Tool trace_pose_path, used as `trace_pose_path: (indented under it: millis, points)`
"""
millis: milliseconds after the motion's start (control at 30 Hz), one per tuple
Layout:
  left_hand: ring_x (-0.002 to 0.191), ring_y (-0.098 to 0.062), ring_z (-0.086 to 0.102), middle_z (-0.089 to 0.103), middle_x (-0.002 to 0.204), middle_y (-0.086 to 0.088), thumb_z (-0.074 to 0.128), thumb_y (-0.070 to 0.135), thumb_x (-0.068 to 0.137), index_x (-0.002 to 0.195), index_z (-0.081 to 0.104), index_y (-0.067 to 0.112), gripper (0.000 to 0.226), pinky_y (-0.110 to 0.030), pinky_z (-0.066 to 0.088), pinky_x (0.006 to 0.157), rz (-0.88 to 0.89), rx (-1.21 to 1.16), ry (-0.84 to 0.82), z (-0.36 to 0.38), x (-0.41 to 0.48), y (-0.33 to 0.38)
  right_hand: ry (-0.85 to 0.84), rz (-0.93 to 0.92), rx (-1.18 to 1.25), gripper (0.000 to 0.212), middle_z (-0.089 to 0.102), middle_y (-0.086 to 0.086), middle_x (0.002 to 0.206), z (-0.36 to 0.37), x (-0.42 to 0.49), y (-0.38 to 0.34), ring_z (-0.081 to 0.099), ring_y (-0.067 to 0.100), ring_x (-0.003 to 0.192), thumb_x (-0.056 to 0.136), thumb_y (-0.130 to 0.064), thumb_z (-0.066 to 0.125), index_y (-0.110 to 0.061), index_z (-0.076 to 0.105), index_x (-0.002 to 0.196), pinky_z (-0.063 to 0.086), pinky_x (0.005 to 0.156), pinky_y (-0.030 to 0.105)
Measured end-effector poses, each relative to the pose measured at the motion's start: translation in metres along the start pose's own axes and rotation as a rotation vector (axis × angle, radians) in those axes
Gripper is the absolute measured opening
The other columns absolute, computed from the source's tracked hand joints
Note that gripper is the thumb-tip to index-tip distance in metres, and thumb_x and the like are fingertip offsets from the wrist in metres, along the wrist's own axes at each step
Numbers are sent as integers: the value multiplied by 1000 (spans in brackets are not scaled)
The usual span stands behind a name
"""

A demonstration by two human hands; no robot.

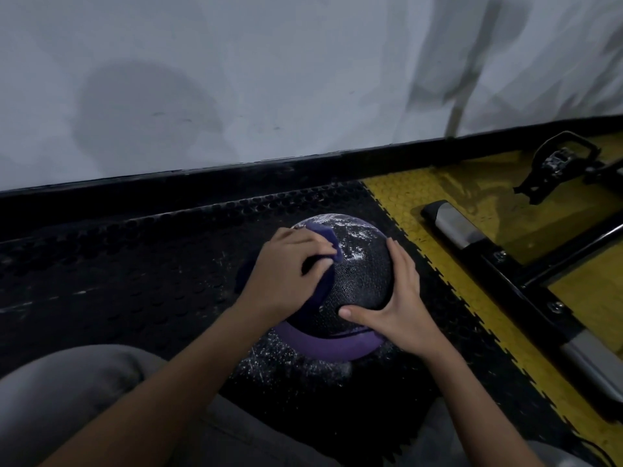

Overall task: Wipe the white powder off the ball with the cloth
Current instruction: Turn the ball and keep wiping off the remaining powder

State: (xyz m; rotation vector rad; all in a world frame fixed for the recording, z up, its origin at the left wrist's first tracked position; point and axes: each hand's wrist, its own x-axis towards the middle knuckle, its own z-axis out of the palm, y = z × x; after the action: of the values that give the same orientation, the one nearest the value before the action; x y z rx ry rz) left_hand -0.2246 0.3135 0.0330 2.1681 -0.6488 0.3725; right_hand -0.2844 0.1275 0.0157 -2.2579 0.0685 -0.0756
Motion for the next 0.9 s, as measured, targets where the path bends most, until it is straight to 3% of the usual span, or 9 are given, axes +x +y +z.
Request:
trace_pose_path:
  millis: [67, 167, 233, 333, 433, 667, 767, 833, 900]
  points:
    - [98, -17, 53, 67, 100, 9, 62, 22, 84, 95, 73, 18, 16, -29, 38, 89, -2, 37, -29, 0, 5, -5, 2, -2, -1, 127, 1, -13, 153, -1, -1, 0, -1, 3, 139, 48, -63, 76, -32, 4, 147, 13, 110, 30]
    - [98, -13, 57, 67, 104, 3, 64, 17, 86, 99, 72, 16, 16, -16, 35, 84, -343, -56, 46, -10, 17, -24, 13, -2, 3, 130, 1, -13, 153, 1, -1, 1, 0, 3, 139, 47, -68, 79, -31, 5, 147, 12, 110, 30]
    - [99, -13, 60, 67, 101, 3, 65, 16, 85, 99, 73, 15, 16, -12, 34, 82, -421, -78, 74, -12, 17, -29, 18, -10, 1, 131, 1, -14, 152, 3, 0, 0, 0, 2, 138, 44, -72, 75, -32, 5, 147, 12, 109, 30]
    - [97, -9, 56, 64, 93, 13, 68, 13, 82, 92, 74, 17, 13, -5, 31, 85, -223, -98, 66, -4, 8, -10, 18, -4, -13, 132, 1, -15, 152, 3, 1, 0, 0, 0, 137, 43, -74, 72, -31, 5, 148, 13, 109, 30]
    - [97, -8, 50, 67, 95, 12, 64, 19, 81, 92, 74, 18, 15, -10, 31, 89, 29, -14, -15, 4, 0, 2, 8, -7, -20, 129, 1, -13, 152, 1, -2, 1, 0, 1, 138, 49, -66, 78, -29, 4, 148, 13, 110, 31]
    - [90, -6, 56, 59, 88, 14, 65, 14, 84, 94, 74, 14, 13, -8, 31, 80, -343, -68, 137, -6, 18, -12, 3, -8, -12, 129, 0, -18, 151, 3, 2, -2, -1, -2, 137, 47, -73, 72, -31, 4, 148, 11, 110, 31]
    - [95, -7, 54, 61, 90, 17, 67, 12, 82, 91, 74, 15, 12, -3, 28, 86, -194, -75, 112, -1, 4, 0, -1, -4, -18, 130, 0, -18, 151, 3, 2, -3, 0, -2, 136, 48, -72, 75, -30, 4, 148, 13, 112, 34]
    - [94, -8, 53, 68, 92, 13, 66, 17, 81, 90, 75, 16, 13, -8, 29, 89, -18, -31, 33, 4, -5, 9, -1, 2, -21, 128, 1, -15, 152, 2, 0, -2, 0, 0, 137, 49, -67, 75, -29, 4, 148, 14, 114, 36]
    - [95, -10, 53, 70, 96, 8, 64, 19, 82, 92, 74, 18, 14, -15, 31, 88, -19, -6, 17, 5, 0, 7, -2, 11, -24, 128, 1, -14, 152, 1, -1, -1, -1, 2, 138, 49, -68, 74, -29, 4, 148, 14, 114, 37]
